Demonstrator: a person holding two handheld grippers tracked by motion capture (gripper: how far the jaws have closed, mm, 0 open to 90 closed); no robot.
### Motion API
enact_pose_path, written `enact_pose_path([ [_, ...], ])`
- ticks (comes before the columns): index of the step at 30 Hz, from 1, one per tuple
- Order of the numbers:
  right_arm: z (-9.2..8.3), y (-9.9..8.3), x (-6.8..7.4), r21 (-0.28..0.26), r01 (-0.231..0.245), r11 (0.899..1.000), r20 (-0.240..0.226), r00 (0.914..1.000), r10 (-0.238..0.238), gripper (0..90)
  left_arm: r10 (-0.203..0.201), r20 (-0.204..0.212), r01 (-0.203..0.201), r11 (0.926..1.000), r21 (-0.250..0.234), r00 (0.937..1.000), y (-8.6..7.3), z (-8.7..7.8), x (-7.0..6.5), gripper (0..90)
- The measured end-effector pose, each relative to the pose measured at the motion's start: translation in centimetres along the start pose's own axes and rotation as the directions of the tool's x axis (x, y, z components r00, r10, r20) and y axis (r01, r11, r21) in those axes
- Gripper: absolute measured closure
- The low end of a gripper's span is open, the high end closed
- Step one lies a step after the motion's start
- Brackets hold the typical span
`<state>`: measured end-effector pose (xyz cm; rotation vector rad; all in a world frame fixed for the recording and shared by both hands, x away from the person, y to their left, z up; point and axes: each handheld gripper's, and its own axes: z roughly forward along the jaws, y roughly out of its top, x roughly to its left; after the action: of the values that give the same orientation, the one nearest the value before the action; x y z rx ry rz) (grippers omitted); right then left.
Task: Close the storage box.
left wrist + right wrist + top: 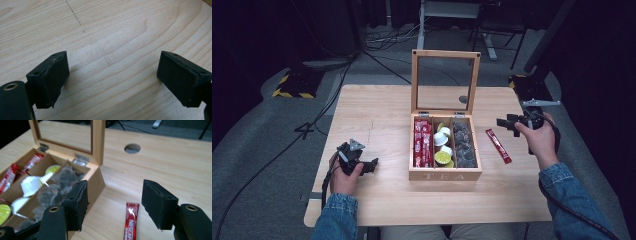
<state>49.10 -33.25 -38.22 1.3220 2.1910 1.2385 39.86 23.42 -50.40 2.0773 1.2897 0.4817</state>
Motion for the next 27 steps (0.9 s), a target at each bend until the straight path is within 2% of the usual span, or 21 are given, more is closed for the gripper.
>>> enact_pose_path([
  [3, -0.1, 0.6, 0.1, -0.018, 0.011, 1.000, -0.009, 0.9999, -0.011, 38.1, 0.000, 0.000, 0.000, 1.0000, 0.000, 1.0000, 0.0, 0.0, 0.0, 11.1],
  [4, -0.2, 1.4, 0.3, -0.036, 0.021, 0.999, -0.016, 0.9996, -0.022, 37.4, 0.000, 0.001, 0.000, 1.0000, -0.001, 1.0000, 0.0, 0.0, 0.0, 11.1],
  [14, 0.4, 4.9, 1.7, -0.081, 0.090, 0.993, -0.030, 0.9953, -0.092, 36.8, 0.001, -0.001, -0.001, 1.0000, -0.003, 1.0000, 0.0, 0.0, 0.0, 11.1],
  [15, 0.4, 4.9, 1.7, -0.081, 0.090, 0.993, -0.030, 0.9953, -0.092, 36.8, 0.001, -0.001, -0.001, 1.0000, -0.003, 1.0000, 0.0, 0.0, 0.0, 11.1],
  [18, 0.7, 6.4, 1.9, -0.106, 0.101, 0.989, -0.035, 0.9939, -0.105, 36.8, 0.000, -0.001, 0.000, 1.0000, -0.004, 1.0000, 0.0, 0.0, 0.0, 11.1],
  [21, 0.9, 7.6, 2.1, -0.117, 0.123, 0.985, -0.031, 0.9913, -0.128, 36.8, 0.000, 0.000, 0.000, 1.0000, -0.004, 1.0000, 0.0, 0.0, 0.0, 11.1],
  [27, 1.8, 9.7, 2.0, -0.136, 0.140, 0.981, -0.032, 0.9889, -0.145, 36.8, 0.003, 0.000, -0.003, 1.0000, -0.003, 1.0000, 0.0, 0.0, 0.0, 11.1],
])
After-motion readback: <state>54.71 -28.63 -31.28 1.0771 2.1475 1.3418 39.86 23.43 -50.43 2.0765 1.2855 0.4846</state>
